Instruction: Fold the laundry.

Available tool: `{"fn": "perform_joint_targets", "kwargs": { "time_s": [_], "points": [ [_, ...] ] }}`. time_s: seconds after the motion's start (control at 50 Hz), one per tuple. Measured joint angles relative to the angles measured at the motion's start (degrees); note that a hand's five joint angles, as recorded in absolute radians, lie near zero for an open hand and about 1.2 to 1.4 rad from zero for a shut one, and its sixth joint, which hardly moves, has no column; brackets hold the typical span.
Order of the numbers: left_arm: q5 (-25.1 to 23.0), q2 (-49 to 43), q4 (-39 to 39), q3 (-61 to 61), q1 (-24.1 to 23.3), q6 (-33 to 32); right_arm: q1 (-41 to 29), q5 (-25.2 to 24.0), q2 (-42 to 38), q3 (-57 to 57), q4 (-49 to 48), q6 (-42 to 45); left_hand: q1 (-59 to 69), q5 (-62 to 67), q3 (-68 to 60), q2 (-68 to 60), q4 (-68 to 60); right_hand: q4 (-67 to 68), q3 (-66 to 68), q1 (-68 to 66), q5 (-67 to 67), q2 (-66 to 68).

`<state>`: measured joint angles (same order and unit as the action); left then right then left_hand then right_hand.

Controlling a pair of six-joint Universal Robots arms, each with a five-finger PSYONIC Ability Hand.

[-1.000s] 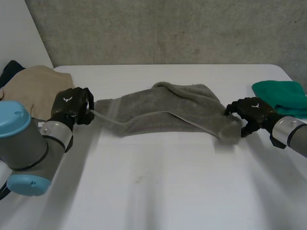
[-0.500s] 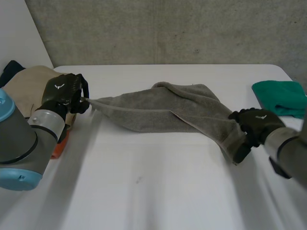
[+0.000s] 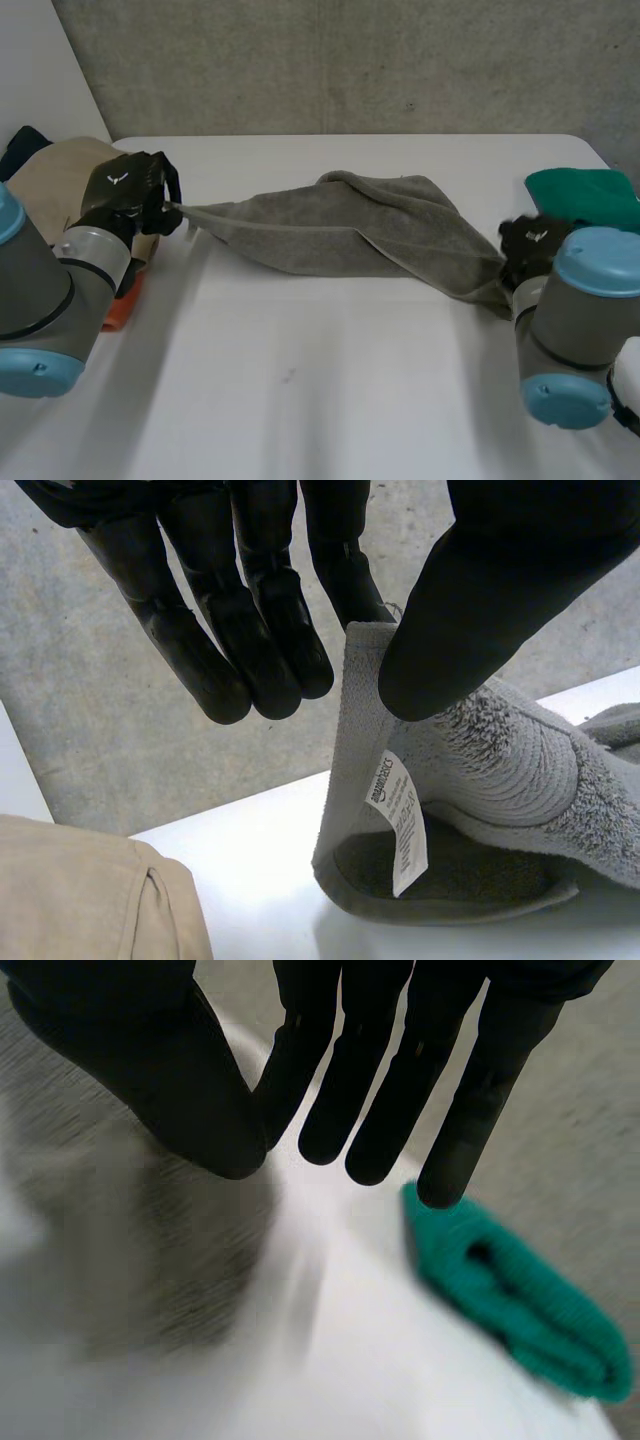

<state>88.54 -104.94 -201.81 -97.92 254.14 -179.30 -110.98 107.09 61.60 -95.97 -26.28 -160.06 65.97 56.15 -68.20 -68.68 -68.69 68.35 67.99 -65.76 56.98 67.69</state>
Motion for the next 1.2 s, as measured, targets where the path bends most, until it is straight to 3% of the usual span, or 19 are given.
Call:
{"fn": "perform_joint_targets", "kwargs": {
  "time_s": [0.12,0.2,0.28,0.38,0.46,0.52,0.54,0.58,0.66,0.78,0.8,0.84,0.9,1.12,1.2],
  "points": [
    [-0.1,4.1,4.6,1.1,1.5,0.5,4.6,-5.7,10.3,2.1,5.1,-1.8,0.0,0.0,0.0,0.0,0.0,0.2,0.0,0.0,0.0,0.0],
    [-1.0,9.1,9.7,3.4,3.3,0.7,9.3,-14.1,17.7,8.5,19.2,-2.3,0.0,0.0,0.0,0.0,0.0,0.2,0.1,0.0,0.0,0.0],
    [-2.6,13.9,16.1,6.8,5.0,0.7,15.1,-23.9,21.6,19.5,40.3,-1.8,0.0,0.0,0.0,0.0,0.0,0.2,0.2,0.0,0.0,0.0],
    [-4.2,16.9,24.3,10.5,5.9,-0.9,20.5,-33.1,18.5,32.3,63.0,1.8,0.0,0.0,0.0,0.0,0.0,0.3,0.2,0.0,0.0,0.0],
    [-4.6,15.5,29.1,11.3,5.5,-3.9,20.9,-35.9,13.5,37.5,73.2,6.1,0.0,0.0,0.0,0.0,0.0,-3.1,-2.8,0.9,-2.1,-2.7],
    [-4.5,13.0,30.5,11.0,4.5,-6.3,19.8,-36.0,9.9,38.1,76.9,8.2,0.0,0.0,0.0,0.0,0.0,-15.8,-15.6,13.3,-14.7,-15.6],
    [-4.1,10.7,30.6,10.7,3.6,-7.9,18.7,-35.5,8.1,37.1,77.4,8.2,0.0,0.0,0.0,0.0,0.0,-26.7,-26.5,25.6,-25.9,-26.9],
    [-3.4,8.3,29.9,10.5,2.8,-9.3,16.7,-34.7,6.0,32.8,75.3,6.5,0.0,0.0,0.0,0.0,0.0,-37.8,-37.8,36.0,-37.3,-38.0],
    [-1.5,4.7,27.6,10.6,2.0,-10.0,13.7,-33.8,5.8,22.6,66.4,2.8,0.0,0.0,0.0,0.0,0.0,-43.4,-42.5,40.4,-43.3,-42.7],
    [0.9,1.6,25.0,11.8,1.5,-8.6,10.4,-33.3,11.2,1.8,41.5,0.8,0.0,0.0,0.0,0.0,0.0,-44.7,-43.2,41.2,-44.4,-43.2],
    [0.9,1.6,25.0,11.8,1.5,-8.6,10.4,-33.3,11.2,1.8,41.5,0.8,0.0,0.0,0.0,0.0,0.0,-44.7,-43.2,41.2,-44.4,-43.2],
    [1.3,1.2,24.6,12.1,1.3,-7.9,9.4,-33.3,12.9,-5.9,29.4,1.3,0.0,0.0,0.0,0.0,0.0,-44.7,-43.2,41.2,-44.4,-43.2],
    [1.4,1.1,24.4,12.2,1.0,-7.5,8.6,-33.1,12.7,-10.0,21.4,2.1,0.0,0.0,0.0,0.0,0.0,-44.6,-43.2,41.2,-44.0,-43.2],
    [1.5,1.1,23.6,11.5,0.2,-7.2,8.8,-31.1,5.6,-9.5,13.6,8.8,0.0,0.0,0.0,0.0,0.0,-43.6,-43.1,41.0,-41.6,-43.1],
    [1.5,1.1,23.3,11.2,0.2,-7.2,9.6,-31.0,3.2,-7.8,13.2,10.9,0.0,0.0,0.0,0.0,0.0,-35.2,-35.1,32.6,-34.1,-34.6]
  ]
}}
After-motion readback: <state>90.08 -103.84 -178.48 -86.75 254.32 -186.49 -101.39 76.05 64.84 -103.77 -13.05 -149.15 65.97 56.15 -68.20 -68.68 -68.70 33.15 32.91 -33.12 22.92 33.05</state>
